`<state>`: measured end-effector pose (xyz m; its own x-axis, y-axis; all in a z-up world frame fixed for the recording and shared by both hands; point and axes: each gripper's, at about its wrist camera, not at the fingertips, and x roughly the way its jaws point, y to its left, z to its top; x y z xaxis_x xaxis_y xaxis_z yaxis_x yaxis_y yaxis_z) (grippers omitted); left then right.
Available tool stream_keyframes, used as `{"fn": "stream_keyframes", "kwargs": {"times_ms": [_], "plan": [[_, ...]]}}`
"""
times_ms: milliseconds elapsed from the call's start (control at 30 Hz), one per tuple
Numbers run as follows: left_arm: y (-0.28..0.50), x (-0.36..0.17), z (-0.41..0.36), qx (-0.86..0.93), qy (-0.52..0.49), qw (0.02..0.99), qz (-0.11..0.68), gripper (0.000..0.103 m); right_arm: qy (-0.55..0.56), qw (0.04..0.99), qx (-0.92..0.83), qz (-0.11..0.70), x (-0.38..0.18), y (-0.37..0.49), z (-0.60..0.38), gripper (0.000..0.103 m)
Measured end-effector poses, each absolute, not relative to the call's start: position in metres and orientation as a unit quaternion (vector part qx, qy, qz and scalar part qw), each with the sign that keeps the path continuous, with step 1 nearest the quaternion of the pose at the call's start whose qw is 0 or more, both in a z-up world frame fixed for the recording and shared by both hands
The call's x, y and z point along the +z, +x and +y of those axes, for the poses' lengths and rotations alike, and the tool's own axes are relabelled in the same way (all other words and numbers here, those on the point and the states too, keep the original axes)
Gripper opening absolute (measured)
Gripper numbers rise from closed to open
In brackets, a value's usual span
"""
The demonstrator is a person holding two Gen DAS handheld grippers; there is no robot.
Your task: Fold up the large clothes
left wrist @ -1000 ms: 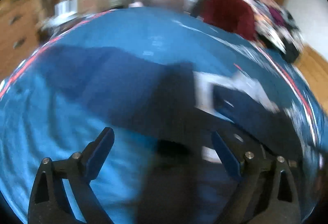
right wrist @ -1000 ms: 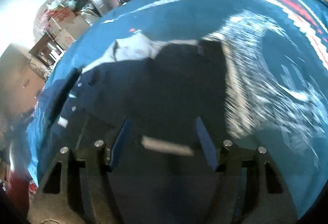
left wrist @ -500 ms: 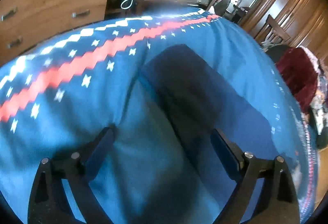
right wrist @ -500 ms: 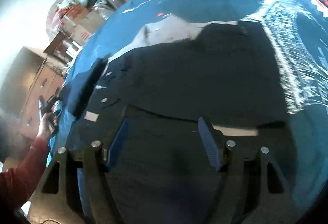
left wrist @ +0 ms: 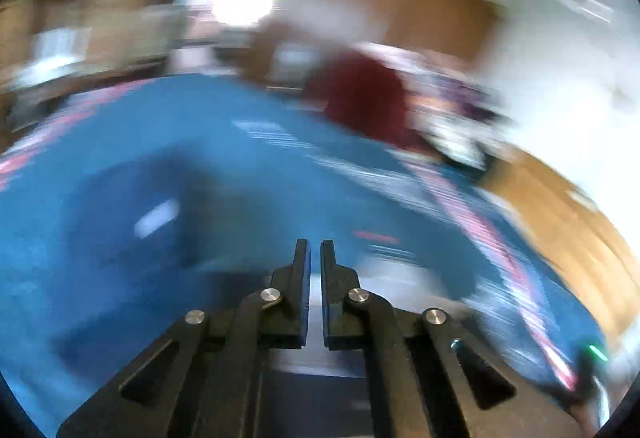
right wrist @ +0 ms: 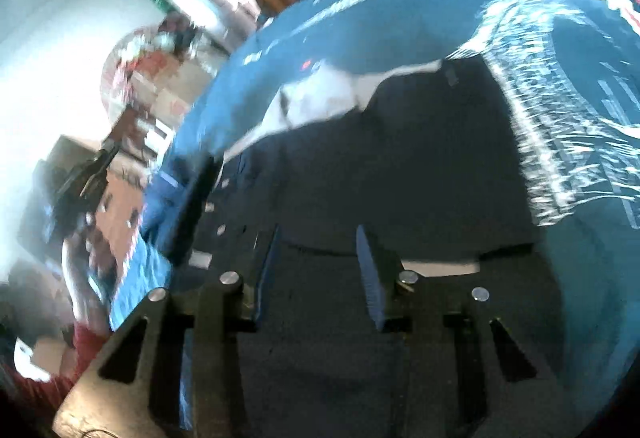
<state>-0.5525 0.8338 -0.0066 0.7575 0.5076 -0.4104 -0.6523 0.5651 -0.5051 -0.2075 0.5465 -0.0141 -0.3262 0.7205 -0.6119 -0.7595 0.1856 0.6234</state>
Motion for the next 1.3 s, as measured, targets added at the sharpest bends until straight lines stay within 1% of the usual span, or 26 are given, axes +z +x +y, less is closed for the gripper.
{"fn": "stream_keyframes", "kwargs": {"times_ms": [33,67,100,167,233,300,367,433,467,533,567,633,667,700,767,833,900,933,967,1033,1100,1133,1167,1200,1233,1300], "plan": [[-0.528,-0.010,0.824,0.296,-0.340,0.885,0.113,0.023,-0.008,0.582,0.634,0.509,-0.016,-0.200,0.542,0.041],[-0.497,-0.020,0.813,0.261,-0.358,0.888,0.125,0.052,0.003,0.584,0.627,0.515,-0.019,-0.190,0.538,0.043],[-0.477,-0.031,0.804,0.242,-0.372,0.886,0.137,0.065,0.015,0.584,0.622,0.522,-0.023,-0.180,0.534,0.045],[-0.459,-0.051,0.789,0.219,-0.391,0.879,0.163,0.063,0.018,0.580,0.616,0.532,-0.030,-0.167,0.535,0.048],[-0.469,-0.060,0.782,0.224,-0.401,0.873,0.164,0.063,0.008,0.572,0.620,0.537,-0.036,-0.162,0.543,0.048],[-0.499,-0.061,0.779,0.249,-0.407,0.865,0.156,0.063,-0.003,0.561,0.629,0.539,-0.039,-0.163,0.558,0.048],[-0.545,-0.057,0.780,0.291,-0.405,0.856,0.137,0.065,-0.014,0.540,0.649,0.536,-0.038,-0.177,0.582,0.048],[-0.597,-0.059,0.781,0.348,-0.406,0.837,0.118,0.070,-0.024,0.520,0.672,0.526,-0.032,-0.195,0.599,0.048],[-0.622,-0.062,0.783,0.377,-0.414,0.821,0.111,0.075,-0.029,0.512,0.683,0.519,-0.027,-0.205,0.606,0.048],[-0.681,-0.081,0.797,0.439,-0.438,0.779,0.092,0.076,-0.034,0.492,0.704,0.512,-0.020,-0.228,0.621,0.051],[-0.718,-0.097,0.807,0.486,-0.448,0.745,0.089,0.077,-0.033,0.482,0.710,0.513,-0.018,-0.237,0.626,0.056],[-0.776,-0.131,0.827,0.550,-0.478,0.679,0.093,0.077,-0.041,0.477,0.713,0.513,-0.020,-0.251,0.631,0.058],[-0.803,-0.150,0.838,0.562,-0.503,0.651,0.090,0.076,-0.047,0.472,0.713,0.515,-0.022,-0.258,0.633,0.058],[-0.818,-0.162,0.846,0.573,-0.510,0.635,0.094,0.072,-0.052,0.471,0.711,0.520,-0.025,-0.263,0.634,0.058],[-0.827,-0.164,0.857,0.587,-0.484,0.637,0.122,0.072,-0.058,0.466,0.705,0.531,-0.030,-0.268,0.635,0.059],[-0.810,-0.144,0.857,0.567,-0.434,0.686,0.138,0.072,-0.057,0.455,0.703,0.543,-0.033,-0.277,0.644,0.059],[-0.799,-0.132,0.853,0.557,-0.398,0.716,0.138,0.077,-0.052,0.423,0.721,0.546,-0.028,-0.299,0.668,0.059],[-0.802,-0.132,0.852,0.549,-0.397,0.725,0.127,0.079,-0.045,0.397,0.734,0.549,-0.026,-0.314,0.683,0.059],[-0.807,-0.137,0.853,0.533,-0.412,0.731,0.106,0.082,-0.038,0.363,0.748,0.554,-0.025,-0.331,0.700,0.058],[-0.820,-0.158,0.857,0.528,-0.450,0.716,0.076,0.082,-0.046,0.317,0.761,0.564,-0.027,-0.369,0.741,0.057],[-0.837,-0.187,0.857,0.530,-0.489,0.691,0.050,0.081,-0.074,0.278,0.771,0.568,-0.031,-0.412,0.784,0.052],[-0.847,-0.199,0.853,0.523,-0.504,0.687,0.027,0.079,-0.088,0.271,0.772,0.569,-0.034,-0.434,0.808,0.052],[-0.849,-0.199,0.851,0.520,-0.505,0.689,0.016,0.075,-0.102,0.267,0.770,0.570,-0.038,-0.449,0.826,0.052],[-0.857,-0.202,0.850,0.514,-0.509,0.691,-0.001,0.074,-0.122,0.272,0.766,0.569,-0.043,-0.463,0.846,0.052],[-0.862,-0.206,0.850,0.511,-0.511,0.691,-0.016,0.074,-0.134,0.300,0.761,0.560,-0.049,-0.474,0.864,0.052],[-0.866,-0.210,0.852,0.514,-0.509,0.691,-0.017,0.073,-0.157,0.311,0.745,0.569,-0.066,-0.488,0.890,0.052]]}}
